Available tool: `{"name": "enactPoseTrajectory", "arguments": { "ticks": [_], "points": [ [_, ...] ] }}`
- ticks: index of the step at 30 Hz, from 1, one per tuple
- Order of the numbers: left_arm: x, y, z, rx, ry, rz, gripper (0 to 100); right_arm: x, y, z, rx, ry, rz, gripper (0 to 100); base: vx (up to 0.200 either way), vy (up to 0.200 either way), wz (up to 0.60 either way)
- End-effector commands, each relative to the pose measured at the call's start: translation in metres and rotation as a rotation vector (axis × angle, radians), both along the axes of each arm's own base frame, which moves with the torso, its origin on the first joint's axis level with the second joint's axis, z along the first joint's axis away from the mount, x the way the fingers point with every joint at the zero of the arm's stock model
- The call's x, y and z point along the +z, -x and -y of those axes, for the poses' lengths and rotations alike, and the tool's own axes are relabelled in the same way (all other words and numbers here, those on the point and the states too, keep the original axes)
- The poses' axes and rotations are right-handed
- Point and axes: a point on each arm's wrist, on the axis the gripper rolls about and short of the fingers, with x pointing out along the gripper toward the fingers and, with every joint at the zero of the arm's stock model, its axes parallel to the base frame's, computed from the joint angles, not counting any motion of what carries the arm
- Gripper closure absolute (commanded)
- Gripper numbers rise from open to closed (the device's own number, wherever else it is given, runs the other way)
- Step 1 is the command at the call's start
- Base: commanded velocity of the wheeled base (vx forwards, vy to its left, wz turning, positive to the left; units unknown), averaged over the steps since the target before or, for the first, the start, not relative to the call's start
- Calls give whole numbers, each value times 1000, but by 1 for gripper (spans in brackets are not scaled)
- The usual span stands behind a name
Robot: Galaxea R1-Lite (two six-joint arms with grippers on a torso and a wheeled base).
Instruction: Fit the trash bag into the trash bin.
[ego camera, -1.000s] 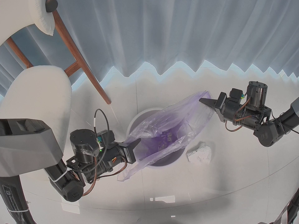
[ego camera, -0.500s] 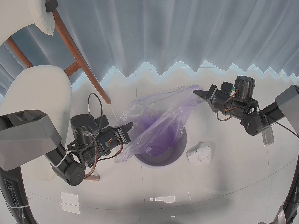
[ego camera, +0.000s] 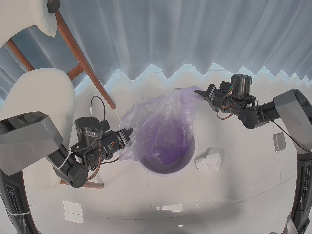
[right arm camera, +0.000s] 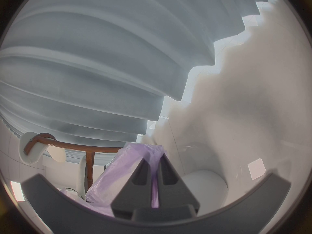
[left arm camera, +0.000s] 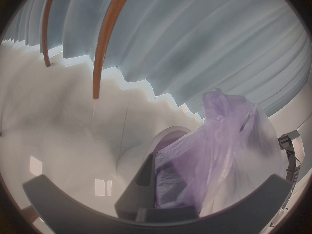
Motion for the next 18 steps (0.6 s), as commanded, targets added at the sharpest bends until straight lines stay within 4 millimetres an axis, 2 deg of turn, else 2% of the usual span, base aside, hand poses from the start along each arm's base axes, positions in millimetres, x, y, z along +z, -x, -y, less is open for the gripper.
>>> {"name": "enactPoseTrajectory", "arguments": {
  "ticks": [1, 10, 11, 14, 15, 18],
  "points": [
    [-4, -4, -5, 25, -14, -32, 100, -19, -22, -7, 0, 11, -29, 100, 0, 0, 0],
    [-7, -6, -6, 29, -18, -42, 100, -22, -23, -17, 16, 14, -28, 100, 0, 0, 0],
    [-7, -6, -7, 31, -18, -41, 100, -20, -21, -21, 16, 14, -35, 0, 0, 0, 0],
    [-6, -5, -7, 31, -16, -38, 100, -13, -19, -21, -8, 11, -40, 0, 0, 0, 0],
    [-4, -3, -6, 28, -14, -31, 100, 3, -11, -18, -23, -5, -39, 0, 0, 0, 0],
    [-4, 0, -5, 17, -34, -20, 100, 24, 11, -11, -34, -59, -81, 0, 0, 0, 0]
  ]
}}
